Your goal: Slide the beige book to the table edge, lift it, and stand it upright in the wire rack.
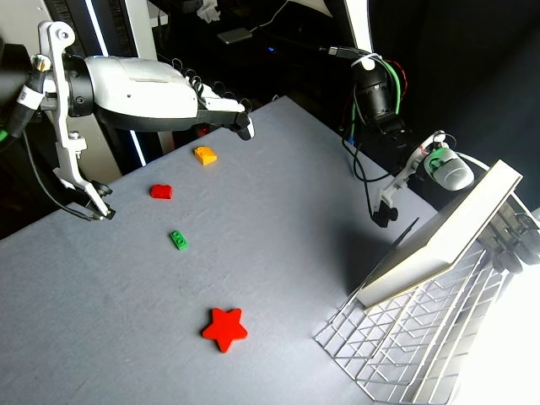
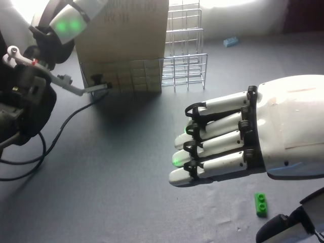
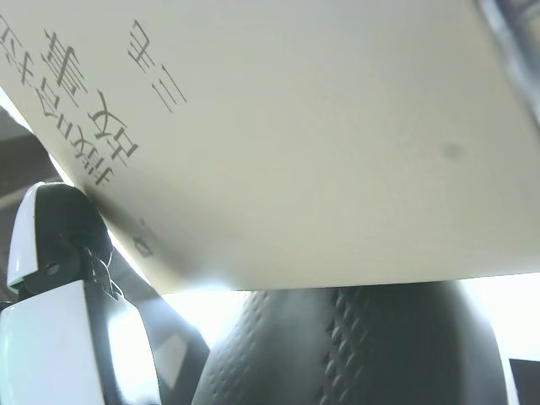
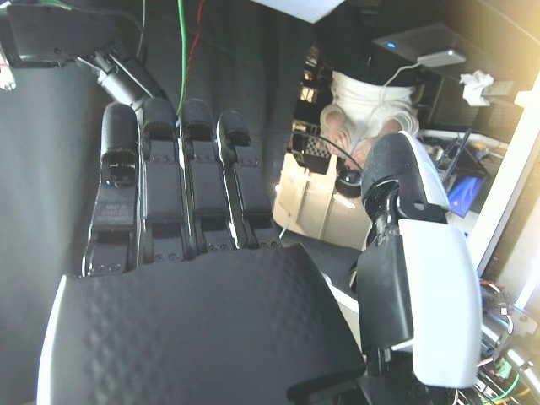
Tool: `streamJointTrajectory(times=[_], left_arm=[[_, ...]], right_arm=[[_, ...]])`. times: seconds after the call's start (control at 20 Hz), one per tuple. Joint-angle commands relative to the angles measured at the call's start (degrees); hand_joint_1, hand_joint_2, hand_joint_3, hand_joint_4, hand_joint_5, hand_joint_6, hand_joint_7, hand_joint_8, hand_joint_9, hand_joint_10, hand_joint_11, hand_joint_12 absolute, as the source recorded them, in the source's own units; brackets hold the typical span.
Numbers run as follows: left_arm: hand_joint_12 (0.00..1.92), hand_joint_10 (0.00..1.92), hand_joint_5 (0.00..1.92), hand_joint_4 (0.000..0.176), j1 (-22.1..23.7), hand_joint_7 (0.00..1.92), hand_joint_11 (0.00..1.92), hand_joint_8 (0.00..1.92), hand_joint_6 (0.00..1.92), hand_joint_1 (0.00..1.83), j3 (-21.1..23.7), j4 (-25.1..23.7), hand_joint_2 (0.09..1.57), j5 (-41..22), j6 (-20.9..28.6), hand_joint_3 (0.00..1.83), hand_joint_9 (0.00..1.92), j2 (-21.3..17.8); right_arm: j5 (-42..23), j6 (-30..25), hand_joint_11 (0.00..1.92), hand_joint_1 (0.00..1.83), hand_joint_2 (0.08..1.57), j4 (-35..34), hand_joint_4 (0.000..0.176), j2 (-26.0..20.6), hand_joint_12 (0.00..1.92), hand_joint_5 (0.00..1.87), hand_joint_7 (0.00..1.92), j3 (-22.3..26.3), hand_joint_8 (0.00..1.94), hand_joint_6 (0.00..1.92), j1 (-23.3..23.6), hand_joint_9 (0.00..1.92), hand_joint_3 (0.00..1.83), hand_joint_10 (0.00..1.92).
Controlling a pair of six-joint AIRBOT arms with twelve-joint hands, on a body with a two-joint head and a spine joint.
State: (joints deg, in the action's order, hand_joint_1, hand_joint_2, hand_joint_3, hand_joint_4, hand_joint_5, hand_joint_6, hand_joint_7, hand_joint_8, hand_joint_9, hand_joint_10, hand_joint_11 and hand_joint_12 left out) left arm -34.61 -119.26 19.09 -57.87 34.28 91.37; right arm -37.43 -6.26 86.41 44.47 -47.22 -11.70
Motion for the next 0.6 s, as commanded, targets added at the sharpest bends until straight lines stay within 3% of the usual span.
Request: streamJointTrajectory(times=[0.0,0.1,0.2,0.25,0.3,0.55], left_arm=[[1.06,0.01,0.44,0.015,-0.1,0.37,0.02,0.01,0.0,0.73,0.1,1.3,0.93,-6.3,0.3,0.0,0.43,-0.7],[1.06,0.01,0.43,0.015,-0.5,0.35,0.01,0.0,0.0,0.72,1.8,1.9,0.94,-6.5,-0.5,0.0,0.43,-1.4],[1.03,0.01,0.43,0.013,-0.7,0.37,0.02,0.0,0.0,0.73,2.5,1.9,0.94,-6.7,-0.6,0.0,0.46,-1.5],[1.02,0.01,0.43,0.006,-0.7,0.37,0.02,0.0,0.0,0.74,3.1,2.1,0.95,-6.7,-0.9,0.0,0.45,-1.7],[1.02,0.01,0.43,0.006,-0.9,0.37,0.02,0.0,0.0,0.74,3.6,2.9,0.95,-6.7,-1.5,0.0,0.45,-1.9],[1.03,0.01,0.45,0.007,-1.7,0.41,0.03,0.02,0.0,0.75,5.9,5.2,0.94,-7.1,-2.7,0.0,0.46,-2.6]], right_arm=[[-1.8,0.3,0.0,0.17,1.14,-3.7,0.0,-0.3,0.86,0.29,0.31,0.2,0.0,0.0,0.4,0.33,0.0,0.0],[-1.1,0.3,0.0,0.18,1.13,-4.1,0.0,-0.3,0.91,0.31,0.33,0.2,0.01,0.01,0.0,0.35,0.0,0.01],[-1.3,5.7,0.0,0.18,1.14,-9.7,0.0,-0.3,0.87,0.29,0.31,0.2,0.0,0.0,-1.3,0.33,0.0,0.0],[-2.2,13.9,0.0,0.18,1.14,-19.2,0.0,-0.4,0.89,0.3,0.32,0.2,0.0,0.0,-3.4,0.34,0.0,0.0],[-2.9,18.1,0.0,0.18,1.14,-24.3,0.0,-0.4,0.89,0.3,0.32,0.3,0.0,0.0,-4.6,0.34,0.0,0.0],[-3.9,20.2,0.0,0.18,1.14,-27.2,0.0,-0.7,0.89,0.31,0.34,0.3,0.01,0.0,-5.2,0.35,0.0,0.01]])
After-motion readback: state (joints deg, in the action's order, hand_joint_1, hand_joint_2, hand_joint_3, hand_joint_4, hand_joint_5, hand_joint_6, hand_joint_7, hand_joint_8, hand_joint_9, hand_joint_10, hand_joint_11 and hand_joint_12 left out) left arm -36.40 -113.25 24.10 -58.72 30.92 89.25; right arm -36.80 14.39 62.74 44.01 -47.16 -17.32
